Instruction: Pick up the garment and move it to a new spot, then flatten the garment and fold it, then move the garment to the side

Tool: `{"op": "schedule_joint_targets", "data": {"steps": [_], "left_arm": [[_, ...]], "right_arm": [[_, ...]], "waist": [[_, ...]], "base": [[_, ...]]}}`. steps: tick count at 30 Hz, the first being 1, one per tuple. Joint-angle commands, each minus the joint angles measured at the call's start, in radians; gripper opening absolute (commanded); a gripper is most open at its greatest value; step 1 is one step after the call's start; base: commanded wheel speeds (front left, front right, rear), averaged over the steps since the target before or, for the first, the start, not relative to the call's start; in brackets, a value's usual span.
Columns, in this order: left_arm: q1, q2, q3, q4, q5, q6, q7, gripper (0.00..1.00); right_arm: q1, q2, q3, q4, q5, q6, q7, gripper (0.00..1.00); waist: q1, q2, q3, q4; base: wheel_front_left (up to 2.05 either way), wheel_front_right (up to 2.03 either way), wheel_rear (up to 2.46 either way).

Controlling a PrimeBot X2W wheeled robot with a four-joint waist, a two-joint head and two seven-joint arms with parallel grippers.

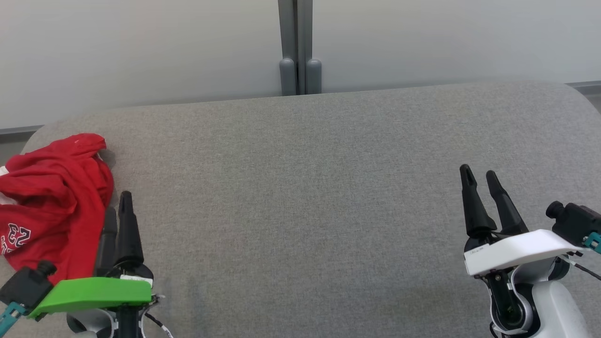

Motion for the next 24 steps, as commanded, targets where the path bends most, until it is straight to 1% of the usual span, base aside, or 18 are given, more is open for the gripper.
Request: {"op": "schedule_joint_targets", "data": {"steps": [1, 7, 10, 17, 24], "left_arm": [[0.003, 0.007, -0.019, -0.026, 0.06, 0.01, -0.011, 1.0], [0.011, 0.008, -0.092, -0.021, 0.262, 0.064, -0.03, 1.0], [0.011, 0.013, -0.126, -0.012, 0.34, 0.089, -0.04, 1.0], [0.004, 0.054, -0.206, 0.003, 0.456, 0.15, -0.061, 1.0], [-0.01, 0.102, -0.293, 0.024, 0.549, 0.232, -0.08, 1.0]], "right_arm": [[-0.024, -0.007, 0.008, -0.024, -0.05, 0.0, -0.011, 1.0], [-0.019, -0.005, 0.016, -0.025, -0.162, 0.0, -0.03, 1.0], [-0.02, -0.009, 0.021, -0.034, -0.224, 0.0, -0.04, 1.0], [-0.015, -0.011, 0.036, -0.041, -0.34, 0.0, -0.06, 1.0], [-0.012, -0.009, 0.05, -0.037, -0.445, 0.0, -0.079, 1.0]], "waist": [[0.0, 0.0, 0.001, 0.0], [0.0, 0.0, 0.002, -0.002], [0.0, 0.0, 0.003, -0.004], [0.0, 0.0, 0.006, -0.008], [0.0, 0.0, 0.006, -0.011]], "base": [[0.0, 0.0, 0.0], [0.0, 0.0, 0.0], [0.0, 0.0, 0.0], [0.0, 0.0, 0.0], [0.0, 0.0, 0.0]]}}
